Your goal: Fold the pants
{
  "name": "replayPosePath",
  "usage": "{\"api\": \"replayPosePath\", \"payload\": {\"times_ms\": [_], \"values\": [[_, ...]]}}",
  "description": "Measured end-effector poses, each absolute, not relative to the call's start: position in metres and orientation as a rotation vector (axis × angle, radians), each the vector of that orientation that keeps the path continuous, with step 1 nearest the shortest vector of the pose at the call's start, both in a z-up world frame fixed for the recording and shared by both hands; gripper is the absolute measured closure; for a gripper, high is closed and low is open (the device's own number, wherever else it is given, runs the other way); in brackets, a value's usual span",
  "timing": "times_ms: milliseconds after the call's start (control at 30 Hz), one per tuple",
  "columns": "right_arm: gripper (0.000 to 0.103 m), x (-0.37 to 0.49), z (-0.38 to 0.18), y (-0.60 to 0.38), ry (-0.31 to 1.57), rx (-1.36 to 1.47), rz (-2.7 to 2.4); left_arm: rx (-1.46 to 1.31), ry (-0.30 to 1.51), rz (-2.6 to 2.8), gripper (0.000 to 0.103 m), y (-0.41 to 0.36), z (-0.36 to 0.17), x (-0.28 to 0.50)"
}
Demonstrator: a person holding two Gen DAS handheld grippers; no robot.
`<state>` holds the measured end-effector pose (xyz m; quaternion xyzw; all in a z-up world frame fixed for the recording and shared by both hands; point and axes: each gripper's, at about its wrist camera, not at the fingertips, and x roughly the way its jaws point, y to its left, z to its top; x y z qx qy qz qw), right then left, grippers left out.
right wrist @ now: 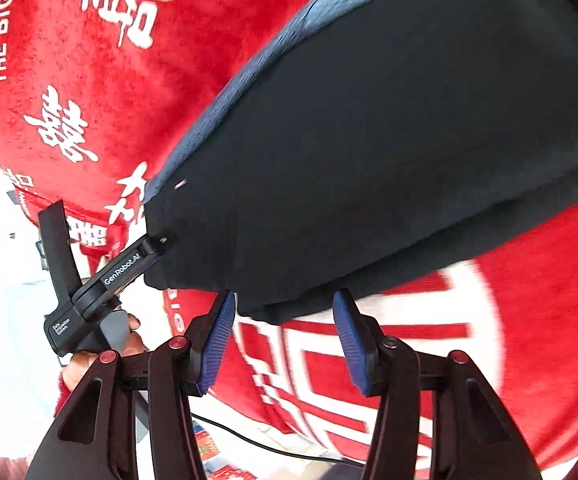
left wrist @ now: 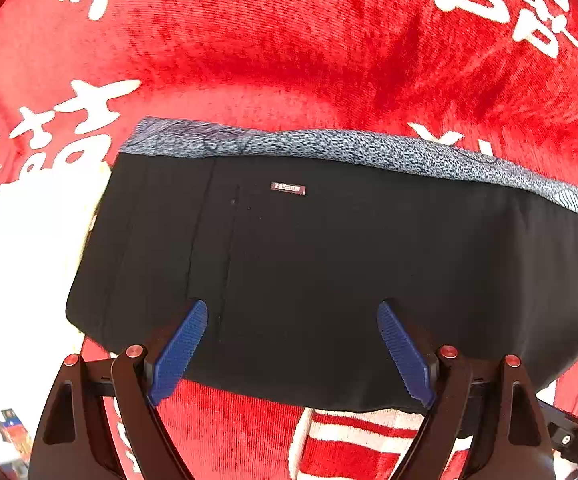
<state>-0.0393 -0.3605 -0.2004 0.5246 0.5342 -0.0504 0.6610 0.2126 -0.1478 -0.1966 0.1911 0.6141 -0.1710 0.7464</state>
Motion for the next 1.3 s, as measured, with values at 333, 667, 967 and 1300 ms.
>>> {"api": "replayPosePath", "payload": {"times_ms": [333,667,967,1300], "values": [[0.048,-0.051,-0.202,-0.371,1.104,1.265,-0.194,0.464,1.308,-0.536,0.015,-0.184,-0.197,0.195],[0.094,-0.058,-0.200,-0.389,1.065,1.360,-0.235,0.690,1.277,-0.677,0.015,-0.212,-0.207,0.142],[0.096,-0.068,-0.214,-0.374,1.165,1.205,-0.271,0.647,1.279,-0.651,0.011,-0.191,-0.218,0.125],[0.086,-0.070,-0.164,-0.379,1.255,0.986,-0.280,0.523,1.285,-0.549,0.011,-0.169,-0.192,0.180]]}}
